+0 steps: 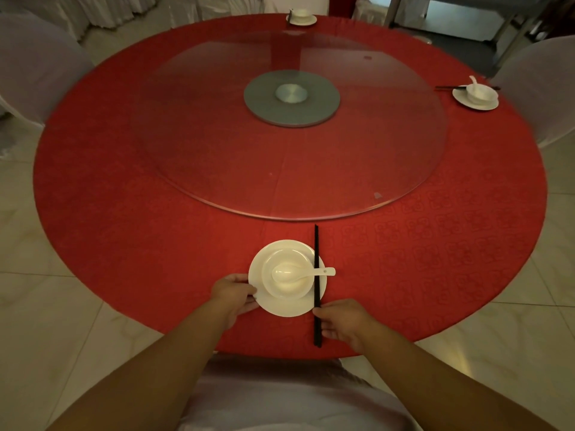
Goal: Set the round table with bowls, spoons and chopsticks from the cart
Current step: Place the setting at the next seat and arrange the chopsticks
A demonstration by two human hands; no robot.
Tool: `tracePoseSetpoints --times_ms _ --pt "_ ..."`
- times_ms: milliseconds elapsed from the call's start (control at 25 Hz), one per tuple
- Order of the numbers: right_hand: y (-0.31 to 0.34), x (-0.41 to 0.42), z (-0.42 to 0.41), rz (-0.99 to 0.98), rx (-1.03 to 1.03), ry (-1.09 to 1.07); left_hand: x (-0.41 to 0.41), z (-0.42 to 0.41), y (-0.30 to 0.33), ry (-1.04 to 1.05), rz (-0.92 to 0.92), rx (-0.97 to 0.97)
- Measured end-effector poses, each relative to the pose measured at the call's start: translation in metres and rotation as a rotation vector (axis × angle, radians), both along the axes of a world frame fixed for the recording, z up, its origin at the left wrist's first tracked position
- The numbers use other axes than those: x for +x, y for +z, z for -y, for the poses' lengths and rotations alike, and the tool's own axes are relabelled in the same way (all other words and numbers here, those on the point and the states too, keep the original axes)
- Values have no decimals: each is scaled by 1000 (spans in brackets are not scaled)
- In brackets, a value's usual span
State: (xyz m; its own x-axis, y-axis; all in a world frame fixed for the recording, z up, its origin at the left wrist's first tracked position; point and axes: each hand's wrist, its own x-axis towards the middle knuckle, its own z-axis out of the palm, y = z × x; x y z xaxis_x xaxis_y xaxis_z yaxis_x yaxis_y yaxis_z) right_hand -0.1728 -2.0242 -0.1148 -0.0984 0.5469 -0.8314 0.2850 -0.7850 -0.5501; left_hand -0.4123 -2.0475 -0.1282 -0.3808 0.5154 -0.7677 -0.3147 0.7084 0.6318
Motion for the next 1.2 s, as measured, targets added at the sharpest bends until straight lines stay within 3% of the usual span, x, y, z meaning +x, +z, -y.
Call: tracePoseSetpoints --times_ms 280,1200 --pt "-3 1 6 -90 -77 -28 0 0 1 3 1 -22" --pt "-2 -1 -3 -54 -51 -28 -1 2 4 18 38 -32"
